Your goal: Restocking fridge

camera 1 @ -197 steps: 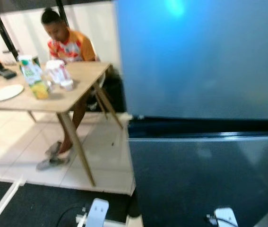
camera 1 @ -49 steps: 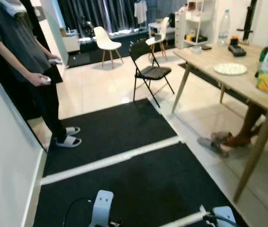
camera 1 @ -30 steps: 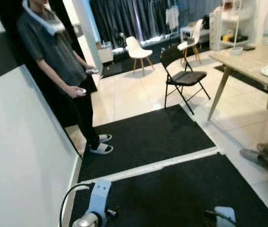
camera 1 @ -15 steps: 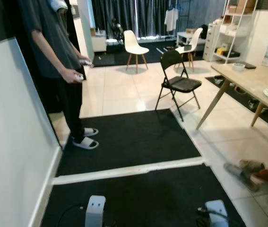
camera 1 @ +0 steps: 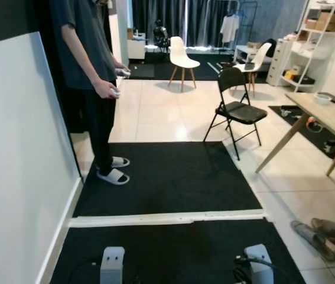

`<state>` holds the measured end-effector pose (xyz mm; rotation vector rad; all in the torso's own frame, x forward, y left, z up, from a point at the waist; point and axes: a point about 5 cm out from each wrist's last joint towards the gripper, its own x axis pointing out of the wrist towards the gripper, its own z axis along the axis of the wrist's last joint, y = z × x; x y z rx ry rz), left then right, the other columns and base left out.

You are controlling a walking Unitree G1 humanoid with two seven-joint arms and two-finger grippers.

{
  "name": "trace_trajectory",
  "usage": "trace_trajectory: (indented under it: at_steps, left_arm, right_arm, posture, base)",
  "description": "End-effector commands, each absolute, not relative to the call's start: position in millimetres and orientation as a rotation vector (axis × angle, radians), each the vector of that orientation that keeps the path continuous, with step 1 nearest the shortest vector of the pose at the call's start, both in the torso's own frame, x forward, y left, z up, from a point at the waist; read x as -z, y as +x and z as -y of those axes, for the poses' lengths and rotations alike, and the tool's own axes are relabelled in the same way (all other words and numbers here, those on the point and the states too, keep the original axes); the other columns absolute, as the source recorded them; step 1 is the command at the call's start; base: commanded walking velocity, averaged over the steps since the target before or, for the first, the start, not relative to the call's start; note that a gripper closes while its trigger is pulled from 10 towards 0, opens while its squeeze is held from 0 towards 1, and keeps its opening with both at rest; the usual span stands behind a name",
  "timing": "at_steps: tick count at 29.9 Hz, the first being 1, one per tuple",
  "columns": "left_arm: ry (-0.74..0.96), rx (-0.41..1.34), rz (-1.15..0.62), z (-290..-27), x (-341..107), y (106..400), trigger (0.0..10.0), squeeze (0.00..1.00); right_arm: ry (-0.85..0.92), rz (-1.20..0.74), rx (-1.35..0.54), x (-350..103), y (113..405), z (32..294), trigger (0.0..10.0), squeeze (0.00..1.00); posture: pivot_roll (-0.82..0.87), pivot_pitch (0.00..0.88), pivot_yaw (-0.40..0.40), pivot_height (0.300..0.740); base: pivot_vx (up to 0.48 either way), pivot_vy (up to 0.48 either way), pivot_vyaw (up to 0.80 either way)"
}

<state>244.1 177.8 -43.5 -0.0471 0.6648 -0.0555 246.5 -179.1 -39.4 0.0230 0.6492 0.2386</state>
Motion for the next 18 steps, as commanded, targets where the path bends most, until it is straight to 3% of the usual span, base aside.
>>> trace_trajectory:
  at_steps: [1,18]
  left_arm:
    - [-0.031,0.073,-0.658,-175.2,42.3,245.7,10.0,0.0]
    - [-0.023,0.097,-0.655,-172.8,39.9,249.6,10.0,0.0]
  right_arm:
    - [0.025,-0.674,-0.207,43.7,239.6,187.5,10.0,0.0]
    - [0.041,-0.682,-0.181,47.1,233.8,190.5,10.0,0.0]
  posture:
    - [-0.07,0.074,0.001,0.74]
    - [-0.08,0.078,0.022,0.74]
  base:
    - [0.274,0.0,-0.8]
    - [0.272,0.0,-0.8]
